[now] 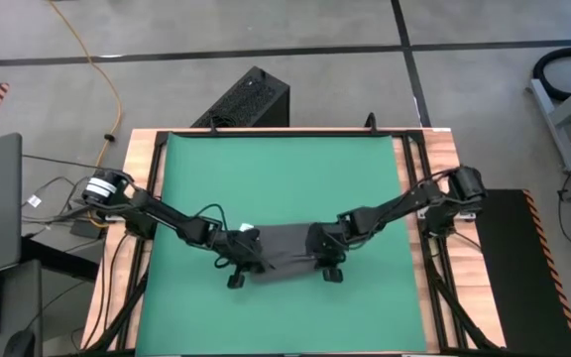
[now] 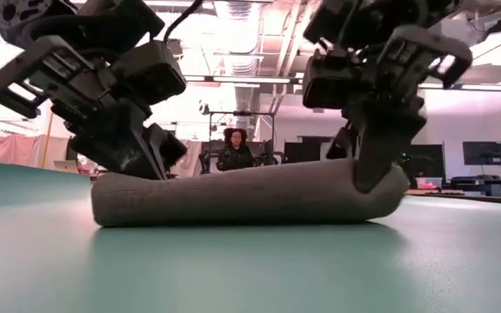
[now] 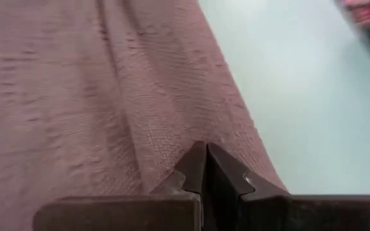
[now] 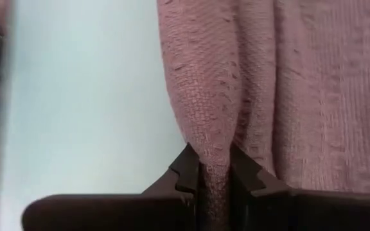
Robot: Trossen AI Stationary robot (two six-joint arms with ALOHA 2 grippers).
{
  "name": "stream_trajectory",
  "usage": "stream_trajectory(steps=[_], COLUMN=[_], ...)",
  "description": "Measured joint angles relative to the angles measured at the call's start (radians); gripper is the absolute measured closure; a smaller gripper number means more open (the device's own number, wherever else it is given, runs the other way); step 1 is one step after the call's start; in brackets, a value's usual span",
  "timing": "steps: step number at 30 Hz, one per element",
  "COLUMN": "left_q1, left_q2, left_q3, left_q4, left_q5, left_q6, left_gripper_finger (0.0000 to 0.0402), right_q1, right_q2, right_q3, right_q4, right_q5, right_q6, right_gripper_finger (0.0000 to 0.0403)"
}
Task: Roll towel
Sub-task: Roll the gray towel
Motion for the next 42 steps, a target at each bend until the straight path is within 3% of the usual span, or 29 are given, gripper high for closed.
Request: stream_trajectory(steps=[6,10,18,27,34,42], left_q1=[-0.008,-0.012,-0.016,-0.019,-0.020,-0.023], left_q2=[0.145,0.164,0.157,0.158,0.153,-0.020], left_q3=[0.002,0.001,0.001,0.006,0.018,0.013], left_q4=[0.221,0.279,0.274,0.286,0.284,0.182], left_q5=[0.170,0.172,0.167,0.197,0.250,0.237], left_q6=[-0.114,-0.140,-0.182,-0.263,-0.344,-0.441], left_gripper_finger=[0.0401,0.0401,0.0401,0.0402,0.0401,0.0401], right_q1=[-0.070,-0.112,-0.179,-0.261,-0.273,-0.282], right_q2=[0.001,0.001,0.001,0.047,0.111,0.110], right_q3=[0.001,0.001,0.001,0.005,0.006,0.003], right_q4=[-0.010,0.015,0.017,-0.013,0.012,-0.024], right_q5=[-0.175,-0.294,-0.334,-0.291,-0.368,-0.390], right_q6=[0.054,0.129,0.220,0.318,0.386,0.460], right_gripper_finger=[0.0349,0.0349,0.0349,0.0349,0.0349,0.0349])
